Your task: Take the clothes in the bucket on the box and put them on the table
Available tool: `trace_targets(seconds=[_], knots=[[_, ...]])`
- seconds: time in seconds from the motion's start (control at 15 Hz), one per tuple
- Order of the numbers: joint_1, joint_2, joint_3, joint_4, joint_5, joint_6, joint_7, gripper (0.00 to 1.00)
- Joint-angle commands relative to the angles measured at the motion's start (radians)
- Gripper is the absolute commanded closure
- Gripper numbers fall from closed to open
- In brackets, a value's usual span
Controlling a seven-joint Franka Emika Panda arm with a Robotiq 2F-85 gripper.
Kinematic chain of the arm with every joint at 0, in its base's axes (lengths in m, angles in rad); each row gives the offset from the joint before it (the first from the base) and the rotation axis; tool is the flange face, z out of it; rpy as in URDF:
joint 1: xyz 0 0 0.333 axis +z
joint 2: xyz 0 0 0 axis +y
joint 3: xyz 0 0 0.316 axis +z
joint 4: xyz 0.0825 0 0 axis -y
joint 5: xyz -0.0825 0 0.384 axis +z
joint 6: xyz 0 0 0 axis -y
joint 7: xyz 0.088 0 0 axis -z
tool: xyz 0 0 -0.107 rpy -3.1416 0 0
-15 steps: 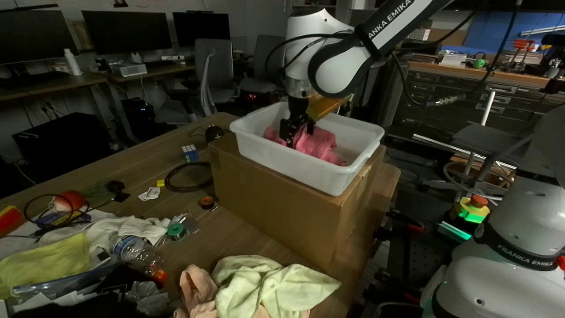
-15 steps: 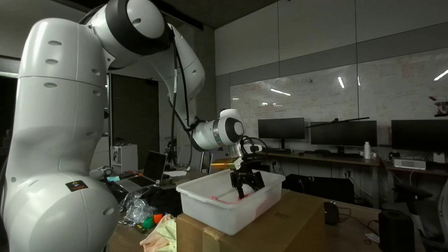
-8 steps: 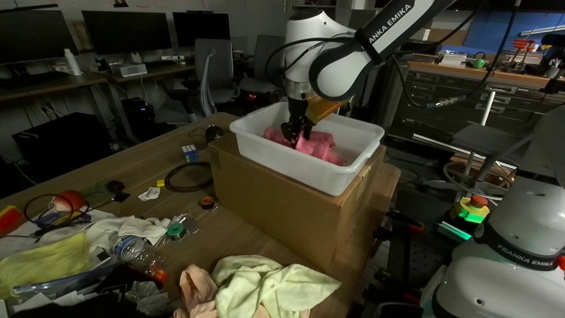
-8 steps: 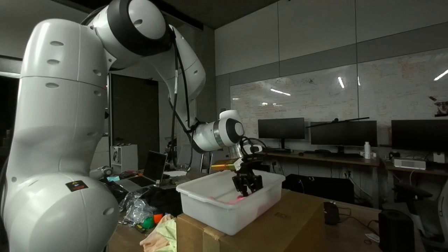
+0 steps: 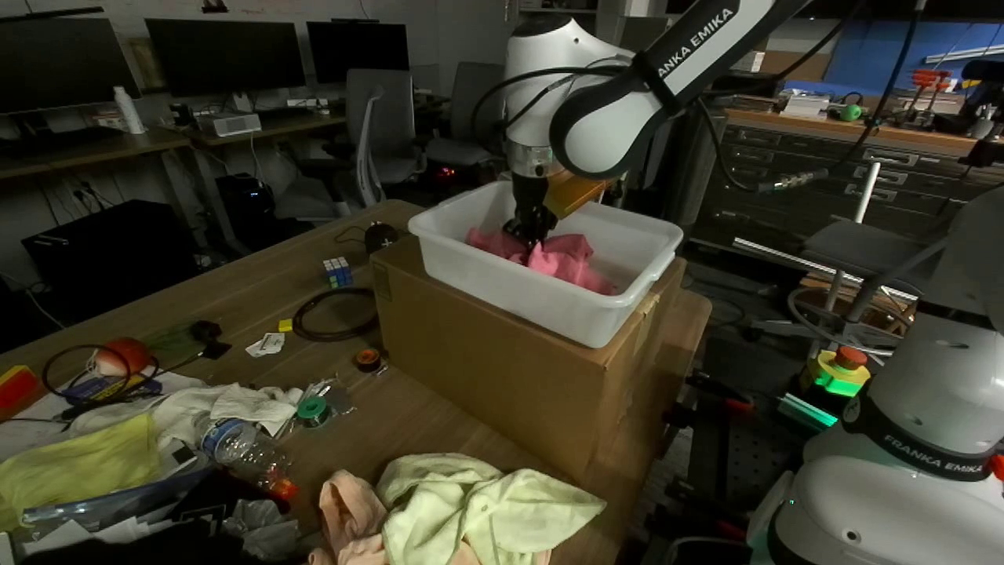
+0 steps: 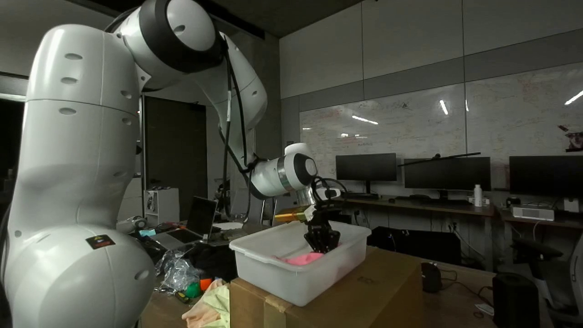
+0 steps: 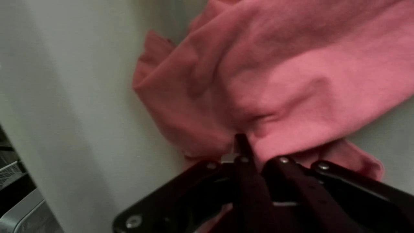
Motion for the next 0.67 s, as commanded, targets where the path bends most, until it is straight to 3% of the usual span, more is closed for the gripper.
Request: trace_targets(seconds=[0.0, 0.4, 0.6], knots=[[0.018, -0.046, -0.009, 0.004, -0.046, -0.048, 0.016, 0.91], [0.005, -0.219, 0.011, -0.036, -0.164, -0.036, 0.100, 0.92], [-0.011, -0.323, 0.037, -0.052, -0.171, -0.027, 0.114, 0.92]])
